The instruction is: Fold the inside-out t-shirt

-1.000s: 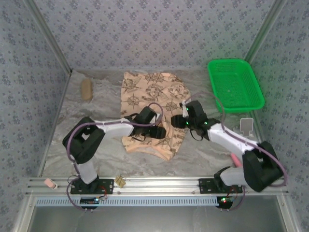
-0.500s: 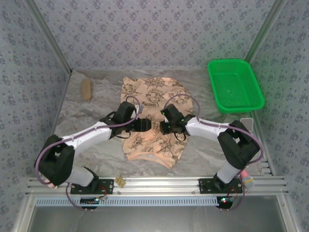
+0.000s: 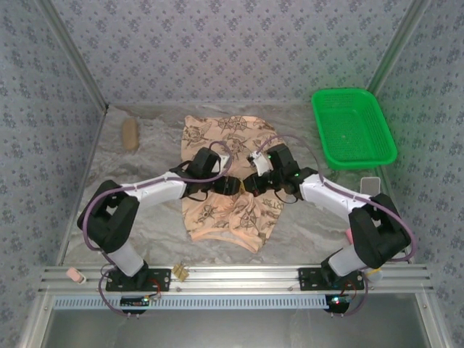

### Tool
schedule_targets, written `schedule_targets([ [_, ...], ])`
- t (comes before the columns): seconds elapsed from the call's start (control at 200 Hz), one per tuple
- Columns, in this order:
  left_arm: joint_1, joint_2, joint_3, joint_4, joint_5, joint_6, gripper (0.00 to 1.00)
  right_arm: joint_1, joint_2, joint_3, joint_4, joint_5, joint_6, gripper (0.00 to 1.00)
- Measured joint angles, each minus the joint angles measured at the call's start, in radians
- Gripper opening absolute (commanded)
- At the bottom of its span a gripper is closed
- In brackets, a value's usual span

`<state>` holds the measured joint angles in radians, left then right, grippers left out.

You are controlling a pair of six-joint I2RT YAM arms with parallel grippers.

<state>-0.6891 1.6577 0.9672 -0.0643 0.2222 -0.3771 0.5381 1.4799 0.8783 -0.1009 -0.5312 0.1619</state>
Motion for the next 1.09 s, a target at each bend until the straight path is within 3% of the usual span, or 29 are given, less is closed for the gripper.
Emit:
schedule_targets([
  [0.09,-0.005,0.021,0.006,0.042,-0.023,0.025,0.58,-0.028,0.000,-0.008,0.012,-0.048,-0.014,0.00],
  [0.18,-0.011,0.042,0.008,0.072,-0.055,0.057,0.26,-0.050,0.000,-0.024,0.031,-0.086,-0.014,0.00],
  [0.34,-0.011,0.032,-0.014,0.124,-0.049,0.160,0.06,-0.086,-0.003,-0.035,0.031,-0.031,-0.016,0.00],
  [0.395,-0.008,0.013,-0.022,0.119,-0.021,0.191,0.00,-0.091,-0.005,-0.036,0.027,0.035,-0.016,0.10],
  [0.49,0.002,-0.037,-0.026,0.088,0.063,0.230,0.00,-0.071,-0.003,-0.044,0.048,0.162,-0.034,0.17],
  [0.595,0.017,-0.093,-0.026,0.057,0.181,0.226,0.00,0.023,0.032,-0.042,0.075,0.363,-0.073,0.24],
  [0.72,0.034,-0.114,-0.026,0.056,0.303,0.169,0.00,0.086,0.061,-0.038,0.061,0.569,-0.069,0.26],
  [0.755,0.038,-0.113,-0.026,0.053,0.330,0.141,0.00,0.081,0.051,-0.040,0.056,0.596,-0.069,0.31],
  [0.955,0.104,-0.104,-0.054,0.106,0.472,-0.062,0.00,0.073,-0.206,-0.120,0.007,0.603,-0.063,0.36],
  [1.094,0.132,-0.100,-0.068,0.121,0.531,-0.161,0.00,0.091,-0.369,-0.180,0.048,0.406,-0.077,0.36],
])
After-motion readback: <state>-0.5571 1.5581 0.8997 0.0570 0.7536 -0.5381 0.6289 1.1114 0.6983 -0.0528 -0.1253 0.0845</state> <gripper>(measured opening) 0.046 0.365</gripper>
